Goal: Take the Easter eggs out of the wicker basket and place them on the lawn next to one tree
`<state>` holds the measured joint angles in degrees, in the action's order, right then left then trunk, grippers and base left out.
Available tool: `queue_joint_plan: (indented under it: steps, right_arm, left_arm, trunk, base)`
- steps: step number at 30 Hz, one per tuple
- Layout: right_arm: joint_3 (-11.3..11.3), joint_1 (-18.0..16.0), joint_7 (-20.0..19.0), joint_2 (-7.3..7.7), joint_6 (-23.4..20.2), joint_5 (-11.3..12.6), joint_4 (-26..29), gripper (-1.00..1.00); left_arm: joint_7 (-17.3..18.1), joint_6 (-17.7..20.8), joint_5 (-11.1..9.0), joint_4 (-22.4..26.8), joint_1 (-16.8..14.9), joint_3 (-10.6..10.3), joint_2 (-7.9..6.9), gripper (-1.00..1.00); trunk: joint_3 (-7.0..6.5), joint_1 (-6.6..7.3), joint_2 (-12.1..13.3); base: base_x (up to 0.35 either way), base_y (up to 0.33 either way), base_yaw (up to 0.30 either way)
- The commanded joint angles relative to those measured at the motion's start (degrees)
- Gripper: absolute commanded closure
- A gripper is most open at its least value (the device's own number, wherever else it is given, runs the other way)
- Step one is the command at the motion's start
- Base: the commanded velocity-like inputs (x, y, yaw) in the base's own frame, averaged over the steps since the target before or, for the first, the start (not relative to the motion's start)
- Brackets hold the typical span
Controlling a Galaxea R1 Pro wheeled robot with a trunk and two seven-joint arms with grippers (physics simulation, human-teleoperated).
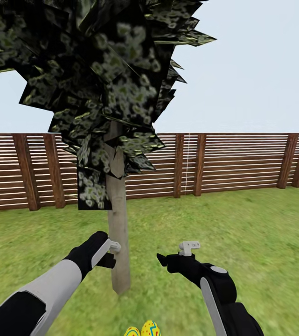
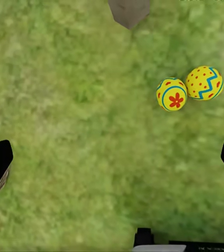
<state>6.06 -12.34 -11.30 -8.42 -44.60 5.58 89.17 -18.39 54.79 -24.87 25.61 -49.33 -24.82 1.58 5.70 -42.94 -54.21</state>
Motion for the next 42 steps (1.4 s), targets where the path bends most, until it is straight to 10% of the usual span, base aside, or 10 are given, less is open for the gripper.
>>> queue_joint_plan:
  steps: [1,11,29,42]
  right_arm:
    - [-0.10,-0.05,0.19,-0.02,-0.31,0.49,0.05,-1.00]
    - [-1.18,-0.05,0.49,0.06,-0.70,0.32,0.33,-1.00]
    - [-10.12,0.04,2.28,0.08,-1.06,0.05,-1.07,-1.00]
    - [-10.98,0.04,5.66,0.50,-1.20,-0.01,-9.07,-1.00]
  left_arm:
    - [-0.44,0.15,-0.67,0.07,-0.06,-0.34,-0.09,-1.00]
    - [-0.42,0.20,-1.05,0.15,-0.06,-0.23,-0.28,-1.00]
    - [0.07,0.23,-1.11,0.29,-0.09,-0.21,-0.43,-1.00]
    - [0.66,0.23,-1.04,0.27,-0.09,-0.23,-0.43,-1.00]
  trunk:
    - [-0.09,0.21,0.35]
    - [-1.89,2.41,4.36]
    - [-5.12,6.36,11.58]
    - [-7.45,9.22,16.79]
  base:
    - [0.000,0.000,0.000]
    - [0.000,0.000,0.000]
    - [0.000,0.000,0.000]
    - [0.000,0.000,0.000]
